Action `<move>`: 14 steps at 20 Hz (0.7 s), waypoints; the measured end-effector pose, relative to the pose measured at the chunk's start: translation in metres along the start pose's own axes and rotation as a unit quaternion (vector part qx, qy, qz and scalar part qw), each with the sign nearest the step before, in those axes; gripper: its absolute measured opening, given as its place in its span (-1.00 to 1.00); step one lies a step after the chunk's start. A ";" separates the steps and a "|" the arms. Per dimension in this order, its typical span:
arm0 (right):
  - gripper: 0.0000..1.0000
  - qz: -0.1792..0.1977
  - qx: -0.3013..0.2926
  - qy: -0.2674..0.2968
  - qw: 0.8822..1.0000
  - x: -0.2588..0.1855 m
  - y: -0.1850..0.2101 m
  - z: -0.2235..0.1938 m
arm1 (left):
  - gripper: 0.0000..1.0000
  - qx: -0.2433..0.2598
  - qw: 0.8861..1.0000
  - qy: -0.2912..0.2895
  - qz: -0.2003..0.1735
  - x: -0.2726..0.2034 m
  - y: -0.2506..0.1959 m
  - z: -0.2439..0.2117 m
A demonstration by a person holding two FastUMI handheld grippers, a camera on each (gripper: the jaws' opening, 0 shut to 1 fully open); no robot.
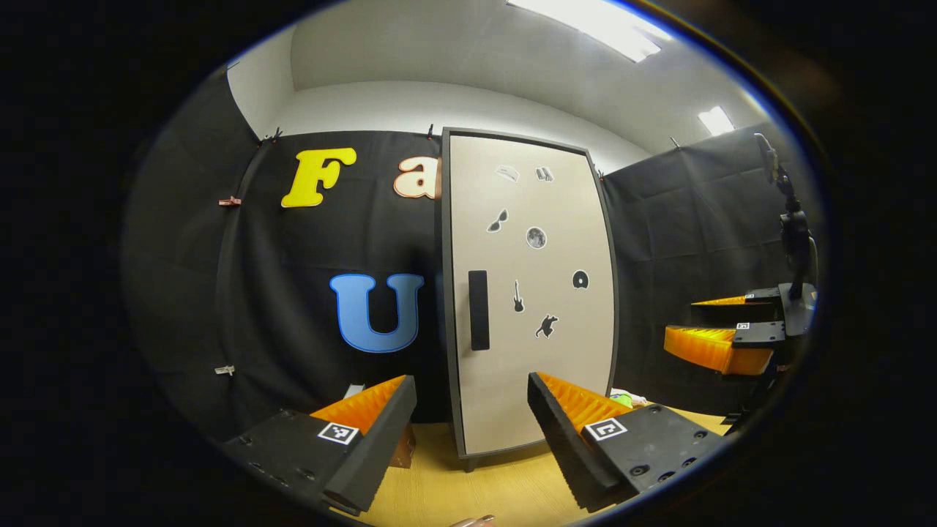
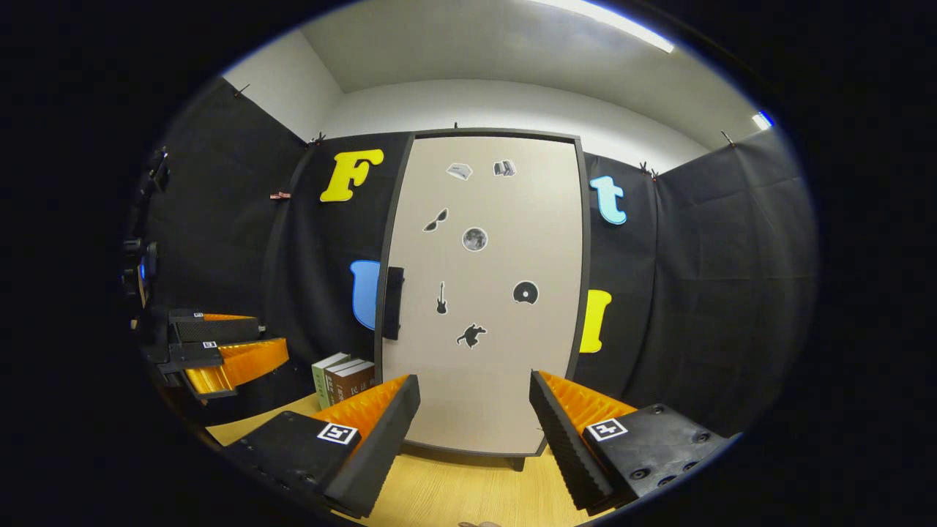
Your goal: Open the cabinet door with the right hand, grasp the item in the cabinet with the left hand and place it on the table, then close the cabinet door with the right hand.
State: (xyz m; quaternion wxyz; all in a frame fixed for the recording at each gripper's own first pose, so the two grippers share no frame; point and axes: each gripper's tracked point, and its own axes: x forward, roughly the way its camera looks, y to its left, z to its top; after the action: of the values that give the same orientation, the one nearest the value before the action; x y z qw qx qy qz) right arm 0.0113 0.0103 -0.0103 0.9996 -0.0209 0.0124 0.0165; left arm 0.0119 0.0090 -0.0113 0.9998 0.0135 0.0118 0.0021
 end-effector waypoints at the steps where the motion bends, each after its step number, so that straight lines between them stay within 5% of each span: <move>1: 0.94 0.000 0.000 0.001 1.000 0.000 0.000 0.000 | 0.93 -0.001 1.000 0.000 -0.001 0.000 0.000 0.000; 14: 0.94 -0.007 -0.005 0.005 1.000 -0.002 0.000 0.003 | 0.92 -0.013 1.000 -0.001 -0.014 -0.008 0.013 -0.001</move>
State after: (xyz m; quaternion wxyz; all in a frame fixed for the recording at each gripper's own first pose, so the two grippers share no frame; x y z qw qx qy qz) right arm 0.0098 0.0104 -0.0075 0.9995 -0.0257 0.0171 0.0091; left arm 0.0035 0.0215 -0.0115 0.9999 0.0007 0.0111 -0.0119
